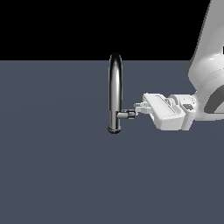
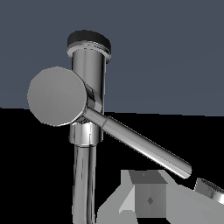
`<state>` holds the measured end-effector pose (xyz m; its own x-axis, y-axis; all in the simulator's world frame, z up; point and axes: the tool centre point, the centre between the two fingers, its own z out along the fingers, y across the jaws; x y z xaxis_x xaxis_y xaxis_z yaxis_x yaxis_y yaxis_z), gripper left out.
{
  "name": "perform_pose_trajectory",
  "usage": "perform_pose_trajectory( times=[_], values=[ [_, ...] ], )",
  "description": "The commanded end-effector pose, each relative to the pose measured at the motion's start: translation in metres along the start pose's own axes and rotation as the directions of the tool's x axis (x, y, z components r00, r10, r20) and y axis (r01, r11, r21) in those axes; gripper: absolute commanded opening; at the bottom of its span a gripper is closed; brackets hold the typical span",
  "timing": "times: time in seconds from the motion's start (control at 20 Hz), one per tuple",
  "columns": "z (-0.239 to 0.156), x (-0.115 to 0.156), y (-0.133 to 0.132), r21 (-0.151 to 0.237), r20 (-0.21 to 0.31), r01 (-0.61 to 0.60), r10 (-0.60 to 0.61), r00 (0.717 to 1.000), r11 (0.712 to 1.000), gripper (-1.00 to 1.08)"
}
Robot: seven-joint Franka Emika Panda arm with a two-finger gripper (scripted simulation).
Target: Turn on the faucet by rotating a designated handle.
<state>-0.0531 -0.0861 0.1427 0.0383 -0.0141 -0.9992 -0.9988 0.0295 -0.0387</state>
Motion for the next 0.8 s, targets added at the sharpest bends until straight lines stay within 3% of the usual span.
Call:
perform_pose_trajectory(
  times=[0.0,0.05,0.75],
  values=[
    [0.006,0.012,0.015,-0.013,0.013,-0.025,0.025,1.000,1.000,-1.00],
    [0.000,0.002,0.003,0.000,0.001,-0.002,0.002,1.000,1.000,-1.00],
    [0.008,0.078,0.026,-0.014,0.013,-0.025,0.025,1.000,1.000,-1.00]
  ],
)
